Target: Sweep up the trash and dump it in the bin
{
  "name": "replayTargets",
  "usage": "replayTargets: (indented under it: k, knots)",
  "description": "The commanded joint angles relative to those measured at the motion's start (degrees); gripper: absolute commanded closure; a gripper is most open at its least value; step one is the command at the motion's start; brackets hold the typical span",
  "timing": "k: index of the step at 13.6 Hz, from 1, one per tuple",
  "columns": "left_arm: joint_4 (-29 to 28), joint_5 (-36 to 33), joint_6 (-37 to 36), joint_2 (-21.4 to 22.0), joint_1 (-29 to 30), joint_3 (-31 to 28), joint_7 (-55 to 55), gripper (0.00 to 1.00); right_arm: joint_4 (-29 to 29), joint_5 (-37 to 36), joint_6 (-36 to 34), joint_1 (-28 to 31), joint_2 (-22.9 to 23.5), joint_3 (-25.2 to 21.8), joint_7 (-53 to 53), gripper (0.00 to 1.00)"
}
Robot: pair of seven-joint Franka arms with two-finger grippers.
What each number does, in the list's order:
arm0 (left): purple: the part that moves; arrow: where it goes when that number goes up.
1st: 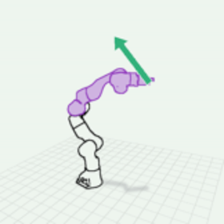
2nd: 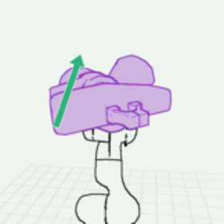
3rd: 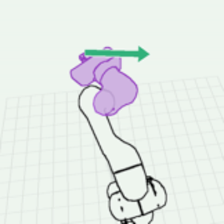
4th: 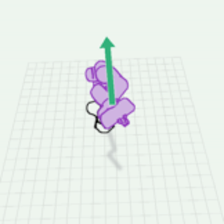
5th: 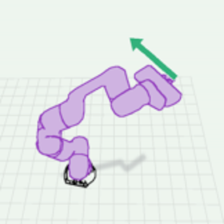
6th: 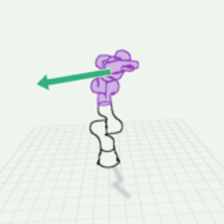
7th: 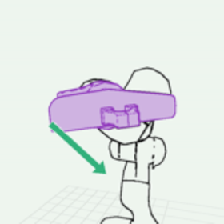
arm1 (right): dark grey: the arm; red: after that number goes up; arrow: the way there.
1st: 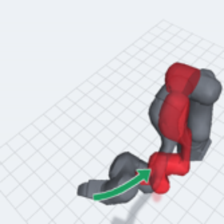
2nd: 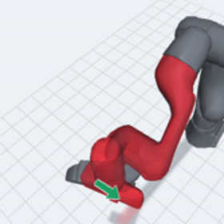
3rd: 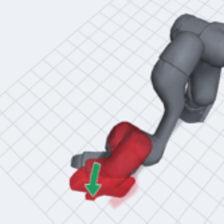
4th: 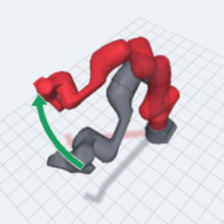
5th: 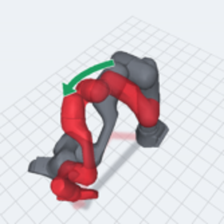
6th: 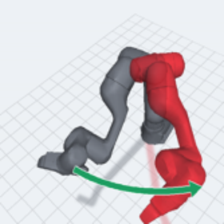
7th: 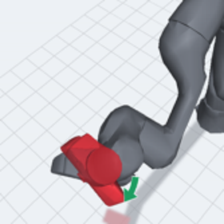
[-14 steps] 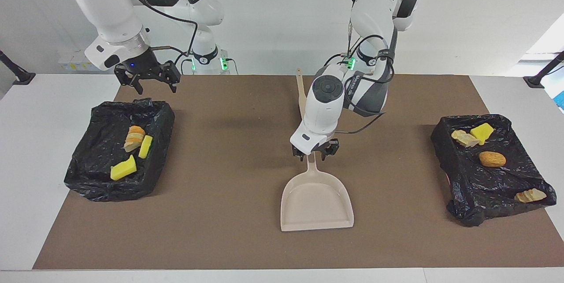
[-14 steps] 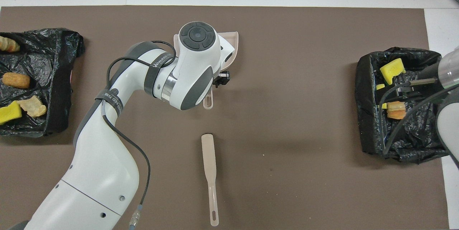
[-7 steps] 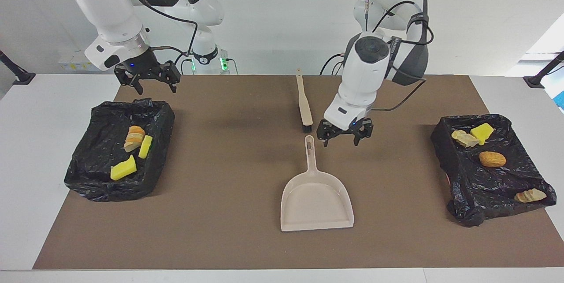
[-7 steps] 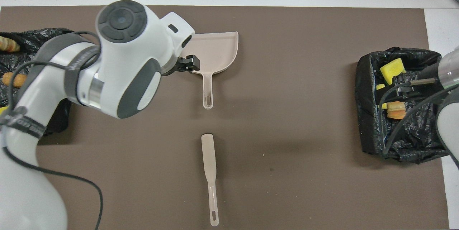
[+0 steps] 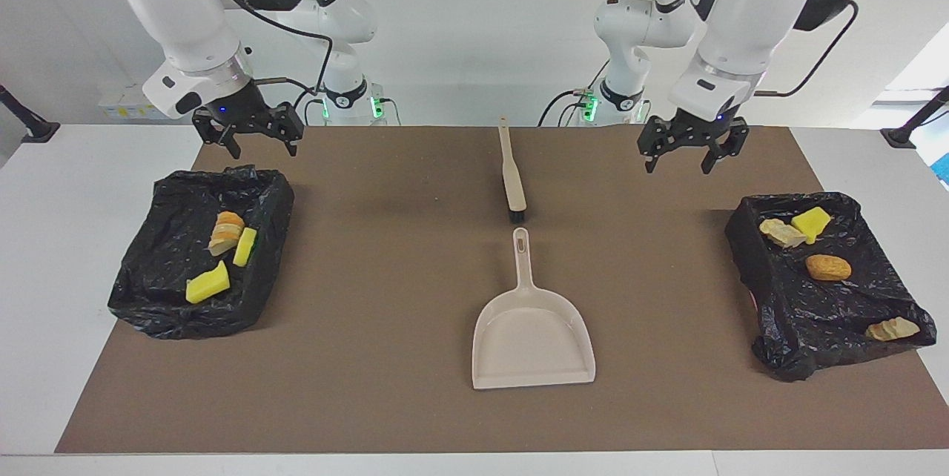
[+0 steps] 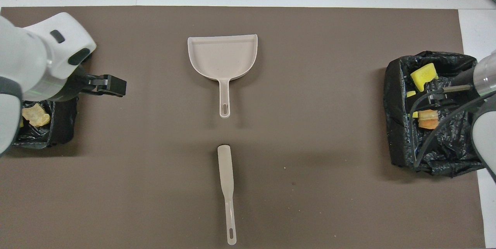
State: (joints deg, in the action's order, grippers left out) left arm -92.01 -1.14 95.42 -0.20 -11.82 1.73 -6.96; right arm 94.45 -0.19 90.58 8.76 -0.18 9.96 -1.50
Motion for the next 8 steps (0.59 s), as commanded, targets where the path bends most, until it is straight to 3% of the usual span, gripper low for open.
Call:
replayTargets:
  k: [1,8]
  knots:
    - [-2.3,0.0,-3.4,4.8,4.3,0.5,6.2,0.0,1.4,1.1,0.4,0.6,-1.3,0.2,0.5,0.0]
    - [1.2,1.0,-7.6,5.9,7.3,0.0,7.1,0.0,1.4,1.1,0.4,0.6,-1.3,0.2,0.5,0.0]
